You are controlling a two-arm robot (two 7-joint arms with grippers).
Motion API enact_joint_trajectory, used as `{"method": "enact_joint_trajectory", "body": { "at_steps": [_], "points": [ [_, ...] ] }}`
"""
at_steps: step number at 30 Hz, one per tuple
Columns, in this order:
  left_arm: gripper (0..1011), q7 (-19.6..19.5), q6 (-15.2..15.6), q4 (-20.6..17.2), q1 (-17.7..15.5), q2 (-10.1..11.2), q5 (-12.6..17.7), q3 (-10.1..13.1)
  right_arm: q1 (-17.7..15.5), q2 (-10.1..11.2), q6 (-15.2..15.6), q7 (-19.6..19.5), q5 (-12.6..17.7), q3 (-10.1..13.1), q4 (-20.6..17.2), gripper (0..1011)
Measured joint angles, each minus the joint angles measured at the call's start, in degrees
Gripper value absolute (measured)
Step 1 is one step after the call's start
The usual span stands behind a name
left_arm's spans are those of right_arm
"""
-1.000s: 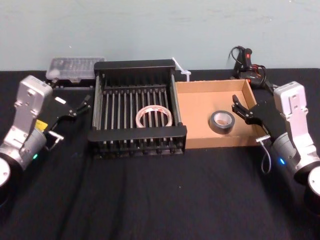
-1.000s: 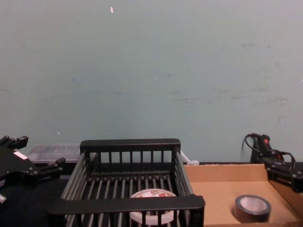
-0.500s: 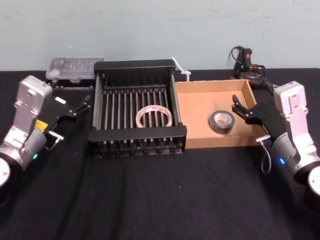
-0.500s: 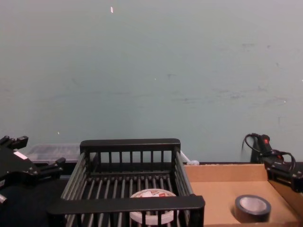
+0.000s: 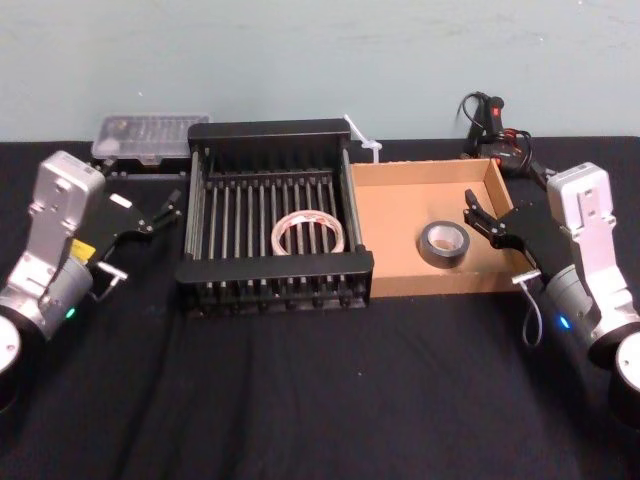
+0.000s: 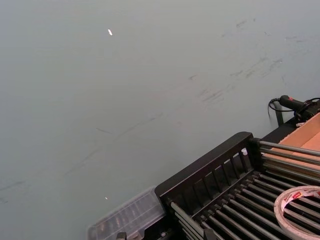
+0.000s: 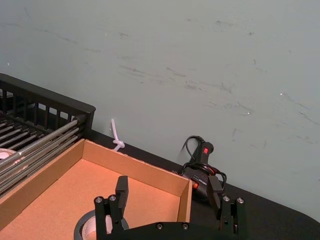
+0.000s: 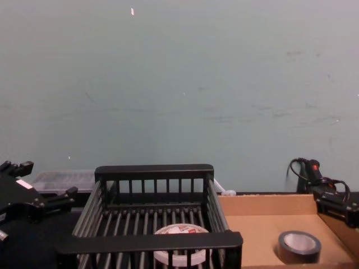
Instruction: Pick up the white tape and place it into the black box , Pick up the silver tape and place it into the brown box.
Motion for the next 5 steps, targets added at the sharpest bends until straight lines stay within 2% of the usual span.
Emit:
{"method": "enact_joint_trajectory", "body": {
  "at_steps": [5],
  "points": [
    [1001,0.00,0.00,0.00,0.00,0.00,0.00,0.00,0.00,0.00,0.00,0.00,0.00,0.00,0.01,1002]
  ]
}}
